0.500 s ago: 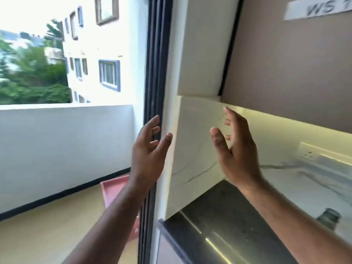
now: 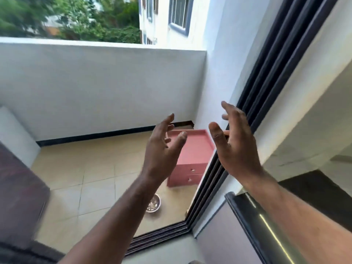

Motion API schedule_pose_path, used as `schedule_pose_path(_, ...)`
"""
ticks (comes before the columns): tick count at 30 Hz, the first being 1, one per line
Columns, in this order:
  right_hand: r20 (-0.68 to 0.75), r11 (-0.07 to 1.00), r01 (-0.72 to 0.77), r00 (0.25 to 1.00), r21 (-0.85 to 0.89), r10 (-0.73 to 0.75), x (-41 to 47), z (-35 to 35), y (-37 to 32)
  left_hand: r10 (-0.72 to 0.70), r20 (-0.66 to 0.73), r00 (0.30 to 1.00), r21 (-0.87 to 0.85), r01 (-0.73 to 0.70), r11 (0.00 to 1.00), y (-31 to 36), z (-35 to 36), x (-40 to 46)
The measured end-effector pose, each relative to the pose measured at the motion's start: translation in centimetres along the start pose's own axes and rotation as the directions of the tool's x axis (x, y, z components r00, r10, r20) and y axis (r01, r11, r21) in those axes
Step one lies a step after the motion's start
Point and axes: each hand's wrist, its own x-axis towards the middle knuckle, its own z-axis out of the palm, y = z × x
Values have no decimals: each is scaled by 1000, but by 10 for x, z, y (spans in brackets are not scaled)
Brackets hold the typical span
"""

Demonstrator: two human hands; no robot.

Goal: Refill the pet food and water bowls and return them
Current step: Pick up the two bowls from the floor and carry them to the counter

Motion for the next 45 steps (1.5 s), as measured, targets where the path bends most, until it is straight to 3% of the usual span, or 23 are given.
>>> schedule_pose_path(8, 212, 992, -124, 969, -14, 124, 26, 155, 42, -175, -71, 982, 127, 183, 975, -116, -52, 56)
schedule_pose_path(14, 380, 943, -321, 865, -84, 328, 9, 255, 99, -390, -127, 912, 182, 408, 895, -226, -80, 67)
schedule_pose_path(21, 521, 863, -463, 695, -201, 495, -33, 384, 175, -666, -203, 718, 202, 696, 689, -396, -104, 49)
schedule_pose_path(30, 656, 758, -554, 435, -344, 616, -155, 582, 292, -847, -256, 466, 97, 884, 457, -649, -78, -23)
schedule_pose_path(35, 669, 670, -586, 271, -456, 692, -248, 670, 358, -897, -270, 350, 77, 936, 342, -782, -50, -87)
schedule_pose_path(41, 600, 561, -599, 161, -571, 784, -336, 757, 433, -878, -407, 252, 126, 968, 219, -908, -40, -140)
schedule_pose_path(45, 545, 475, -639, 102, -605, 832, -370, 805, 470, -851, -472, 232, 171, 970, 170, -968, -42, -164)
